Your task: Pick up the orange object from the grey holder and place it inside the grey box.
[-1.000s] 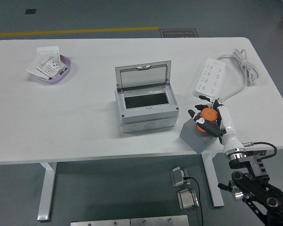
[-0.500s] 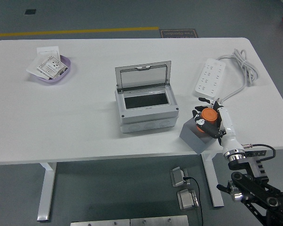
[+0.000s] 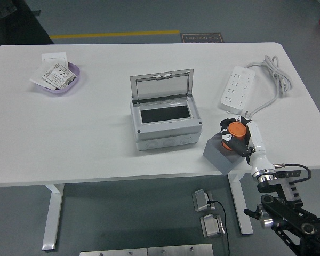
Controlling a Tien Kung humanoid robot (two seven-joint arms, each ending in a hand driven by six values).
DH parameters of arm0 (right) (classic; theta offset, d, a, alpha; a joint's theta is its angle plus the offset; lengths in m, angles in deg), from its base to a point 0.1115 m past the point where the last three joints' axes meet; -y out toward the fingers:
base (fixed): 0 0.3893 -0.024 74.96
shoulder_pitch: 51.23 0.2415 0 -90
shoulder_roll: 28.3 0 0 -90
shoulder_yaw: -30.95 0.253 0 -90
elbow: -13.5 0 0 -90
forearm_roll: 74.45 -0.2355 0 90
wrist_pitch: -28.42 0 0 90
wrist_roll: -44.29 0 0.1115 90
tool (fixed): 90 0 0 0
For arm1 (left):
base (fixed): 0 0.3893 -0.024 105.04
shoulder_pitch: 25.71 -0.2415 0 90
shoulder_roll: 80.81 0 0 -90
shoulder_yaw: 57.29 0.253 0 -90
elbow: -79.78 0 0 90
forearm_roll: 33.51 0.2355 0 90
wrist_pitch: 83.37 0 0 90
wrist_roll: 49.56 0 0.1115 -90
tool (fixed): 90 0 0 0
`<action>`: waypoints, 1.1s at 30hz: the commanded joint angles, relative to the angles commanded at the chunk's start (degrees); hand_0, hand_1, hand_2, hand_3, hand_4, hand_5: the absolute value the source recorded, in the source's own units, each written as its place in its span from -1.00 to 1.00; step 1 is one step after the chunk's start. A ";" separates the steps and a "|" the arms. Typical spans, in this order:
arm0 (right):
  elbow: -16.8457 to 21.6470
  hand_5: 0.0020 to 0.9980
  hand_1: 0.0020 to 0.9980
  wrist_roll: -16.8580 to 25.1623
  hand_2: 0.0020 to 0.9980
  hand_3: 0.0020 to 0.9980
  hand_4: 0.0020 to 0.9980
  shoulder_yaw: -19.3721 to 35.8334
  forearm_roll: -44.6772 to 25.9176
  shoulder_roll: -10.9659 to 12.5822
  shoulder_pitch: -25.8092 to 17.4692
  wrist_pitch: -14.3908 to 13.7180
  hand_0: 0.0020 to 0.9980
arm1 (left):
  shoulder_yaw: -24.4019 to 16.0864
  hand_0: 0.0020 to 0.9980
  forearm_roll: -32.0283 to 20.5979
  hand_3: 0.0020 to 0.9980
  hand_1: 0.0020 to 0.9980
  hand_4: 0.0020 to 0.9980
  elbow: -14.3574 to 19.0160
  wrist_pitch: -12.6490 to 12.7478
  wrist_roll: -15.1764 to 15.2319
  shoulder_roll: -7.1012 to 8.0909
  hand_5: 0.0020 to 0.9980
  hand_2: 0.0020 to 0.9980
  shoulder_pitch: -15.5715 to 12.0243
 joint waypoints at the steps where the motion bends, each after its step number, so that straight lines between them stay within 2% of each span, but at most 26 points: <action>1: 0.06 -1.00 0.23 -0.04 0.06 -0.17 -0.77 0.08 0.07 0.01 0.06 -0.06 0.50 | -0.08 0.40 0.01 0.70 0.49 0.48 0.01 0.12 0.29 -0.01 -0.64 0.45 -0.01; 3: 0.21 -1.00 0.24 -0.12 0.08 -0.20 -0.82 0.25 0.24 0.05 0.18 -0.15 0.50 | -0.16 0.40 -0.03 0.69 0.48 0.48 0.01 0.30 0.75 -0.02 -0.64 0.44 -0.02; 13: 1.40 -1.00 0.26 -0.73 0.10 -0.22 -0.80 0.65 1.70 0.36 1.44 -0.62 0.50 | 0.23 0.38 -0.40 0.67 0.47 0.47 0.05 0.67 1.73 -0.10 -0.64 0.41 0.18; 23: 3.69 -1.00 0.27 -2.36 0.13 -0.23 -0.73 0.27 4.25 1.69 3.69 -1.90 0.49 | 1.91 0.38 -1.76 0.66 0.46 0.47 -0.31 0.13 0.48 -0.03 -0.64 0.40 -0.01; 32: 5.73 -1.00 0.22 -7.84 0.11 -0.26 -0.69 -1.57 13.83 1.94 7.87 -4.44 0.45 | -8.18 0.37 7.99 0.66 0.46 0.48 -0.46 -0.92 -4.33 0.10 -0.62 0.40 -0.61; 33: 5.80 -1.00 -0.28 -8.40 -0.07 -0.34 -0.68 -1.74 14.95 1.89 8.32 -4.70 -0.02 | -8.80 0.38 8.56 0.66 0.46 0.48 -0.46 -0.96 -4.57 0.12 -0.62 0.41 -0.65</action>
